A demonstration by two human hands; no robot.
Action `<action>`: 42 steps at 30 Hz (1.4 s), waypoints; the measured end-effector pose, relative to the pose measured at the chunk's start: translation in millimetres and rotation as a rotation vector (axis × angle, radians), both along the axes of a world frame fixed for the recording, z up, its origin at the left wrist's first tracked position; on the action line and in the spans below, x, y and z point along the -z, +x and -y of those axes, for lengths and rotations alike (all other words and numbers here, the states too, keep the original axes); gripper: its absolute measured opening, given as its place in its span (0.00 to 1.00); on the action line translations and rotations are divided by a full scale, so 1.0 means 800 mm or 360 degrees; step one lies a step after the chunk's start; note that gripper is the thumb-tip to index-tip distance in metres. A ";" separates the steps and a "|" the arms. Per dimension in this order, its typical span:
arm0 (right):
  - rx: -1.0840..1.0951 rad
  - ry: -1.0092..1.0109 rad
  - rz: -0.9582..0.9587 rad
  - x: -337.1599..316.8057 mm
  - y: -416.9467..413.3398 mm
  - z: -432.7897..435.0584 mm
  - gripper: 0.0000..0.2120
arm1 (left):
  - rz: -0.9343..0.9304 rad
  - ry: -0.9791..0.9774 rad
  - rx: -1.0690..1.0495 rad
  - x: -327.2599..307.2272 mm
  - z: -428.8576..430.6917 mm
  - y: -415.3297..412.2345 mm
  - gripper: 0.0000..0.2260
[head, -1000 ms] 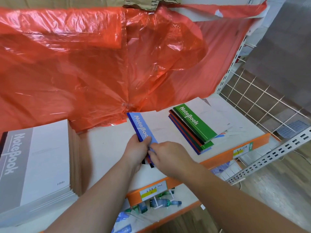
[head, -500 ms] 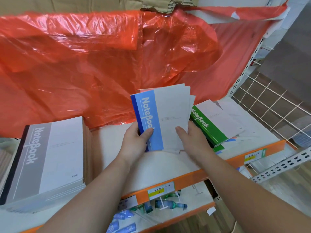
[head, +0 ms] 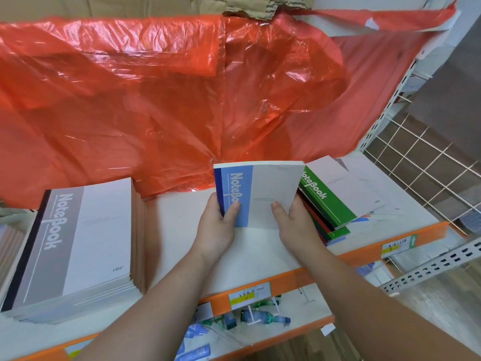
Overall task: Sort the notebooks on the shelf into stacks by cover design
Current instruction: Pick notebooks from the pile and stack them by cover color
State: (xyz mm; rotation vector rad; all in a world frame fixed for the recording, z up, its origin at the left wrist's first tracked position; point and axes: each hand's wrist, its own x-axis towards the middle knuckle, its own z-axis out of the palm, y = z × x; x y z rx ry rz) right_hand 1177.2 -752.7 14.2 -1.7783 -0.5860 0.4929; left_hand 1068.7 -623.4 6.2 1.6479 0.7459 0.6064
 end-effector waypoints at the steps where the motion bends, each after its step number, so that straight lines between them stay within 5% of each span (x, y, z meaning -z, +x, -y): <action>1: -0.0015 -0.0041 0.0001 0.005 0.000 0.002 0.13 | -0.0040 0.0014 0.0009 0.003 0.000 -0.001 0.14; 11: -0.0067 -0.0156 0.0114 -0.008 -0.003 0.002 0.15 | -0.0132 0.0108 -0.0071 -0.015 0.001 0.000 0.13; 17: -0.0149 0.0164 0.0304 -0.063 -0.018 -0.021 0.11 | -0.0151 0.0420 -0.0259 -0.086 -0.012 -0.035 0.08; 23: -0.0541 0.0362 0.0044 -0.097 -0.089 -0.070 0.13 | -0.0348 0.0516 -0.0541 -0.140 -0.031 -0.134 0.09; 33: -0.0805 -0.0183 0.0227 -0.095 -0.201 -0.152 0.10 | -0.0862 0.0519 -0.0863 -0.129 -0.097 -0.270 0.13; 42: -0.0604 -0.0570 0.0532 -0.089 -0.225 -0.203 0.11 | -0.1137 0.0654 -0.0797 -0.113 -0.150 -0.289 0.15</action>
